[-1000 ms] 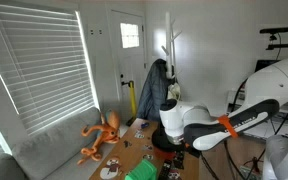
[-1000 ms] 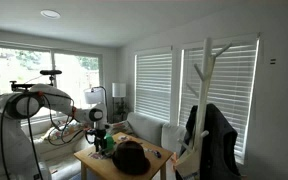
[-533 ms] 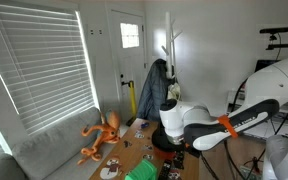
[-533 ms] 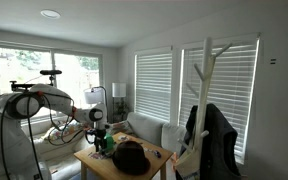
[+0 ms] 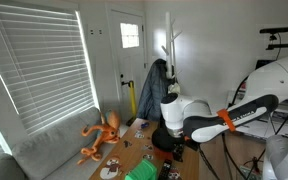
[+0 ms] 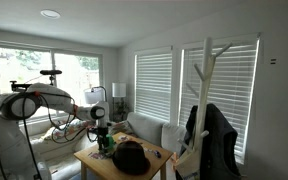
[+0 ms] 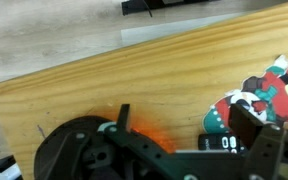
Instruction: Pick up the black hat and hang it on the coat hanger, pick up the orange hate and hang it on top of the black hat
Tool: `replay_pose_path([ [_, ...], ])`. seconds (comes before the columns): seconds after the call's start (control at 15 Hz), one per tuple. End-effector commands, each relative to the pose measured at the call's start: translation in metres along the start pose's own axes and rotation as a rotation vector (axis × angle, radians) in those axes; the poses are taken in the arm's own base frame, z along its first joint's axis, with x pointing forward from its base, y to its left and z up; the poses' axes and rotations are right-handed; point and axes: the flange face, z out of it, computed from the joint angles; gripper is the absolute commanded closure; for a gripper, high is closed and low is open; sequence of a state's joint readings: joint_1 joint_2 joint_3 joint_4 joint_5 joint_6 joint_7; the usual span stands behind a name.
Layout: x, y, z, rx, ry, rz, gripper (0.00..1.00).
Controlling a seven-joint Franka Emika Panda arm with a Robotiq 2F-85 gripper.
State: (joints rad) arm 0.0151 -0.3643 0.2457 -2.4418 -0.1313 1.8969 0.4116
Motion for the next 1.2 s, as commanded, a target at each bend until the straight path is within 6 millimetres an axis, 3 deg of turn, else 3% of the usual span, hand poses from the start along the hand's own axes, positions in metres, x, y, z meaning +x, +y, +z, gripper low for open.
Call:
replay_pose_path([
  [0.0,-0.004,0.033,-0.037,-0.042,0.025,0.121,0.0],
  [0.2,-0.005,0.062,-0.056,-0.078,0.071,0.259,0.0],
  [0.47,-0.005,0.1,-0.063,-0.084,0.188,0.428,0.0],
  [0.53,0.001,0.085,-0.061,-0.073,0.129,0.349,0.0],
  [0.67,0.001,0.097,-0.063,-0.074,0.153,0.395,0.0],
  [1.13,0.004,0.106,-0.062,-0.073,0.202,0.452,0.0],
])
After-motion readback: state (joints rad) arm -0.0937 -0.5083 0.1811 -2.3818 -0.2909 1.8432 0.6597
